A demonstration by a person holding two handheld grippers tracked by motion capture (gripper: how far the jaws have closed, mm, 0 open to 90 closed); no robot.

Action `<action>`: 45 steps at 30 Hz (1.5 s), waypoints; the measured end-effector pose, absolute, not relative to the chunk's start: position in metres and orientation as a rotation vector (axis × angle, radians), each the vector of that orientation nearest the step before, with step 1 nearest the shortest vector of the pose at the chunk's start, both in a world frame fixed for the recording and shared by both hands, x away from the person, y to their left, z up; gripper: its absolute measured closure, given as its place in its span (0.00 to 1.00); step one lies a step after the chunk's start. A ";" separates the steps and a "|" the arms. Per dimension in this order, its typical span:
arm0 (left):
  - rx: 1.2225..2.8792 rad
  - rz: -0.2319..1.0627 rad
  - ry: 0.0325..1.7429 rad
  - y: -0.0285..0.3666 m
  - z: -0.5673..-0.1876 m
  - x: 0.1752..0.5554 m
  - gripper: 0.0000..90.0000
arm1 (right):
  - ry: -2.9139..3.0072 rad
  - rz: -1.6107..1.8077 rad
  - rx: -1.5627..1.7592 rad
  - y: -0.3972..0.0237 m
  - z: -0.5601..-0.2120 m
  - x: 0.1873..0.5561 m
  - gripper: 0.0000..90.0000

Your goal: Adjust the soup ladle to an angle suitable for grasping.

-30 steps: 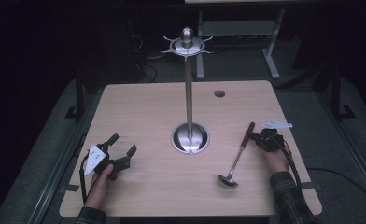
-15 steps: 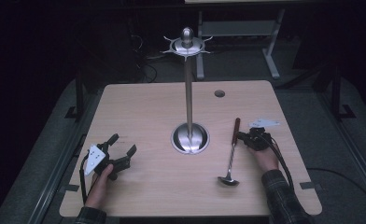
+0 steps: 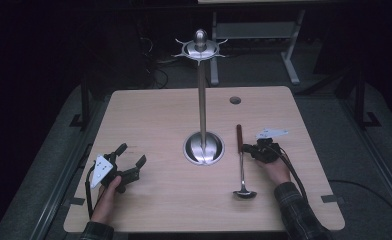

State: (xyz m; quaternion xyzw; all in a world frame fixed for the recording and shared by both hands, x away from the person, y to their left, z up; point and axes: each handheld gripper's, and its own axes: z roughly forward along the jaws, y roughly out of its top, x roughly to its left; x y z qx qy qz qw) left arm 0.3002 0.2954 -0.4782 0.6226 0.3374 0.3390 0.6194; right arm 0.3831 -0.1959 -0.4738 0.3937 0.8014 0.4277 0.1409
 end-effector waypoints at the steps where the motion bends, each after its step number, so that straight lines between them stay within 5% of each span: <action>1: 1.433 0.779 0.775 0.295 -0.478 0.300 0.15 | 2.320 1.242 1.133 -0.192 -0.473 0.383 1.00; 14: 1.434 0.776 0.772 0.296 -0.478 0.300 0.15 | 2.396 1.254 1.031 -0.175 -0.467 0.379 1.00; 27: 1.442 0.772 0.763 0.296 -0.478 0.299 0.15 | 2.697 1.036 1.005 -0.158 -0.427 0.337 1.00; 45: 1.443 0.771 0.763 0.296 -0.478 0.299 0.15 | 2.815 0.831 1.025 -0.144 -0.446 0.322 1.00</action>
